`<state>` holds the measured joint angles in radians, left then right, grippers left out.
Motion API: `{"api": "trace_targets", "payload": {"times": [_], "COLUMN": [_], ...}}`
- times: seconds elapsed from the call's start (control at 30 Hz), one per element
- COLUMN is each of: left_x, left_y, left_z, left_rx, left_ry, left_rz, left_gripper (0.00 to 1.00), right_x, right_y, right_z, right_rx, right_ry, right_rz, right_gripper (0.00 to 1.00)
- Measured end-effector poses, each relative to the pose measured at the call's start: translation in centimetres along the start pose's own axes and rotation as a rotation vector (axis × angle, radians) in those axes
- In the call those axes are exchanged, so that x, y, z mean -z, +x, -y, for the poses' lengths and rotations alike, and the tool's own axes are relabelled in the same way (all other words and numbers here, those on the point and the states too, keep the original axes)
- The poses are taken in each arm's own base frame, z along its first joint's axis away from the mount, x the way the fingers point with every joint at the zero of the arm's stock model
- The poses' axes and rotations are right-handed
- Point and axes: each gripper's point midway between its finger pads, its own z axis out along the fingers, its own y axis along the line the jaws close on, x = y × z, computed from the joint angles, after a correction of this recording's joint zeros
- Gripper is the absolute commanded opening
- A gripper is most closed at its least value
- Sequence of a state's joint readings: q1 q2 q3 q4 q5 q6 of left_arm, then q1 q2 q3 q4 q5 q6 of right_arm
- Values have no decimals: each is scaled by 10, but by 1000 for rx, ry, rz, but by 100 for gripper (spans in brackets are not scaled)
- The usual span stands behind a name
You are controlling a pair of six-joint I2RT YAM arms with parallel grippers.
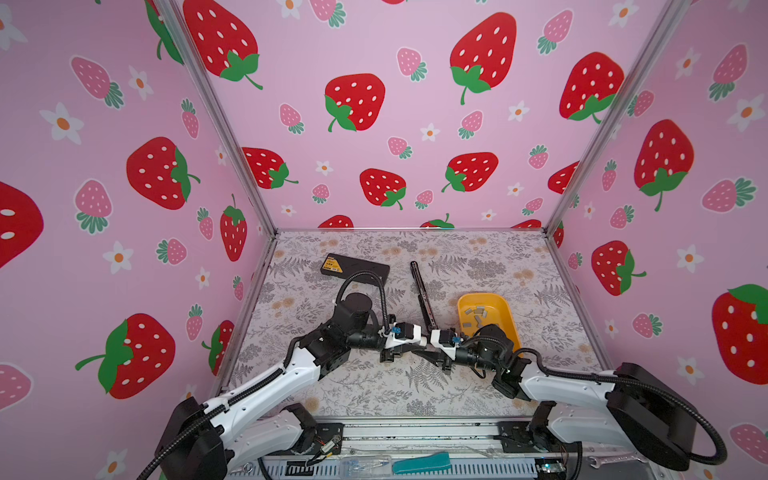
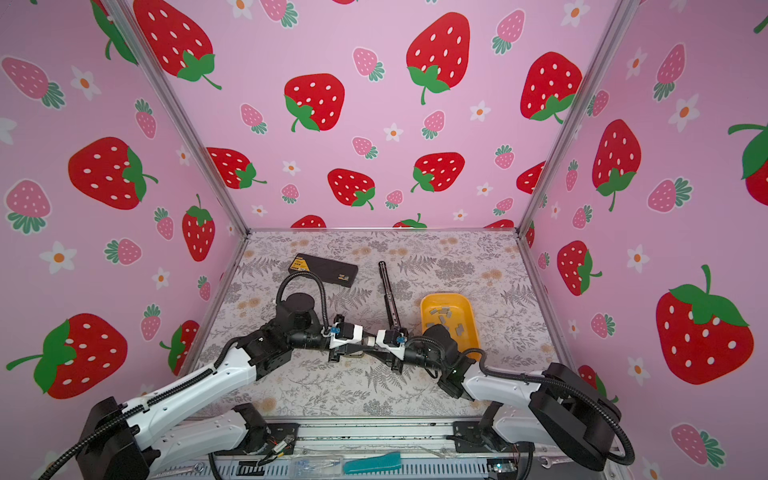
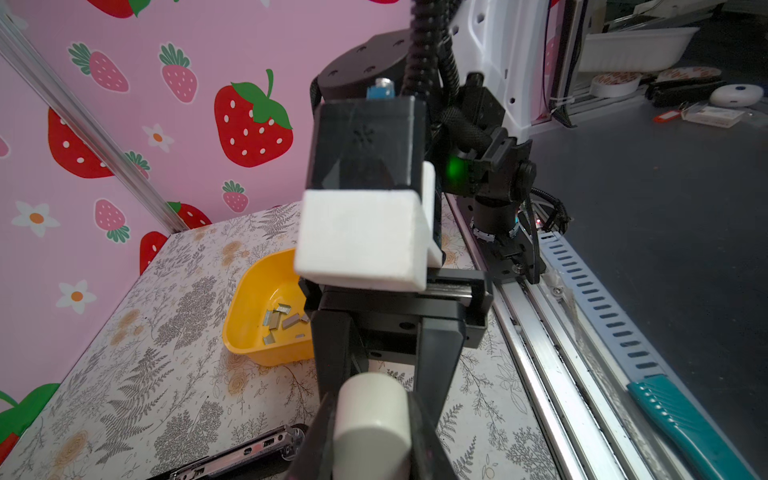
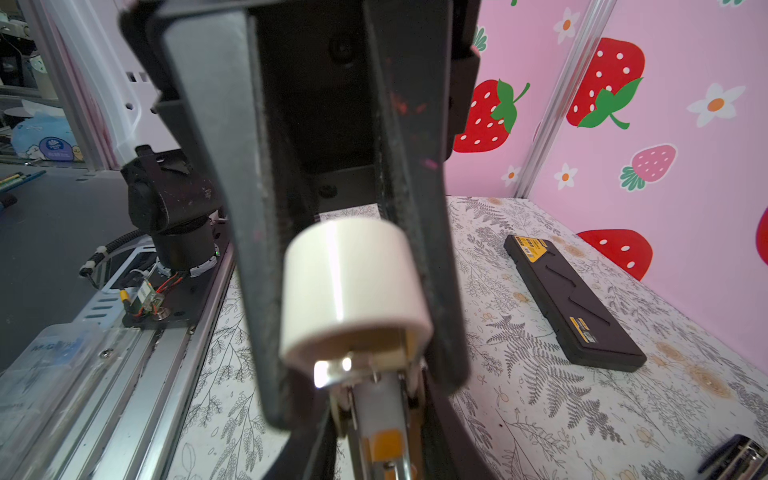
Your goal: Load the staples into the stapler
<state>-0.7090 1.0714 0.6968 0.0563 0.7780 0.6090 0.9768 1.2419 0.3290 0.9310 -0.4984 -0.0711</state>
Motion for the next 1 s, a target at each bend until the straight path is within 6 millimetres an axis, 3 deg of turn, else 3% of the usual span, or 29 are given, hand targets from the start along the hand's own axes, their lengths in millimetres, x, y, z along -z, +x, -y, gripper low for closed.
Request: {"api": "trace_targets", "payload": {"times": [0.13,0.27,0.53,0.57,0.6,0.63,0.83,1.0], "left_x": [0,0,1,1,2,2,7,19], "left_y": [2,-1,-2,-2,-2,-3,-13,-14], "left_z": [1,1,0,0,0,0,-13,-26], "left_rx": [-9,-22,14,14,16,19,-11,-3], "left_ry": [3,9,7,7,6,2,-82,-223], "left_rz": [-5,4,6,7,7,8,32,51], "left_gripper": [0,0,0,3,20,30,48,51], "right_x": [-4,-7,-7,-7,-7,-7,-7,-7], "right_y": [-1,-16,-19,-19,-19,-19,-20,-12], "right_z": [0,0,-2,-2,-2,-1,5,23], "right_rx": [-19,-9,33,34,35,37,0,-57], "right_ry": [-17,-34,-48,-47,-46,-46,-10,92], "right_rz": [4,49,63,63,63,65,64,20], "right_gripper": [40,41,22,20,19,18,13,11]}}
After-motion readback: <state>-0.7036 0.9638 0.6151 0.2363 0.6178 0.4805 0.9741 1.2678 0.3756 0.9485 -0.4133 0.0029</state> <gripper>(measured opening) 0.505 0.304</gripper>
